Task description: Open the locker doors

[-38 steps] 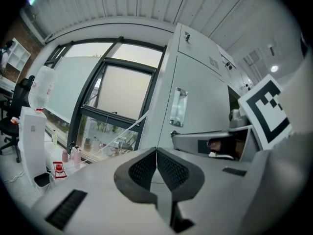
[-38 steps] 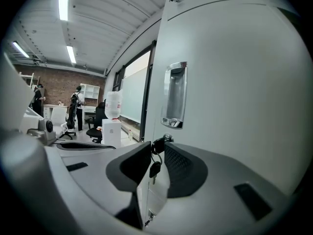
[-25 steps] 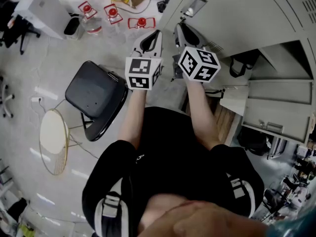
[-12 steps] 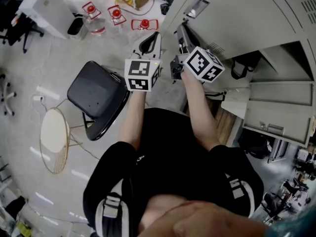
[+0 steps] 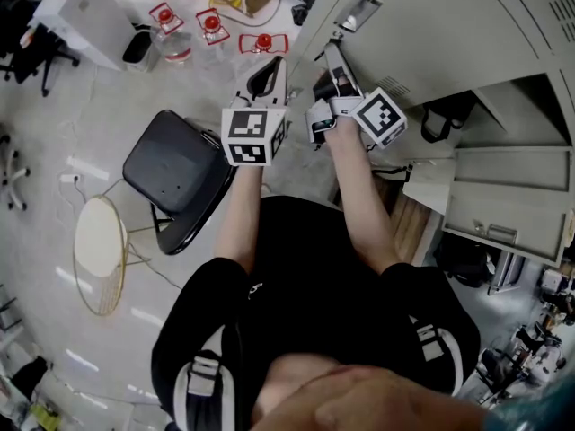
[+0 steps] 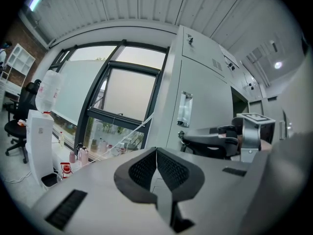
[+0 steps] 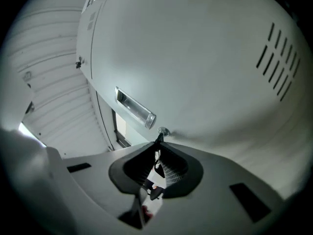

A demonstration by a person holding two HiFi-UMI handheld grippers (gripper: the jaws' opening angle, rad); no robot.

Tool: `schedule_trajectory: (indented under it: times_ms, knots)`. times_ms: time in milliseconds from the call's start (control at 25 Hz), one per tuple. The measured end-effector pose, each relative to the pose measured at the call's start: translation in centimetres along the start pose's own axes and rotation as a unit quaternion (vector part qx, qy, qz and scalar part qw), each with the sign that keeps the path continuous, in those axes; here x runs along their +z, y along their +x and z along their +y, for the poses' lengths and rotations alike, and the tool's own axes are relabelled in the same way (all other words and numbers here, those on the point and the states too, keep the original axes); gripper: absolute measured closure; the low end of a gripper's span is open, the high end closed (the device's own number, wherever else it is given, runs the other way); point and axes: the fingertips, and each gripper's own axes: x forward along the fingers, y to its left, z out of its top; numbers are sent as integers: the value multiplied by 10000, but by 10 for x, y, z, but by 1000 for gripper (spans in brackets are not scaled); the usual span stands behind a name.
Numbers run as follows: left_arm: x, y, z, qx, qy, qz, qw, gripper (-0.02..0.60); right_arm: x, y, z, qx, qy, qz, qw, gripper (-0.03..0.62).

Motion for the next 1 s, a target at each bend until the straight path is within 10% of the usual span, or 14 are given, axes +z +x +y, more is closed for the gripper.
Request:
schedule_trajectory:
  times_ms: [400, 1000]
  knots:
    - [-4, -1, -1, -13, 2, 51, 10000, 571, -1, -3, -4, 531, 1327, -301, 9893, 553]
    - [-9, -17, -12, -15, 43, 85, 10000, 571, -12, -26, 9, 677, 696, -69, 9953, 553]
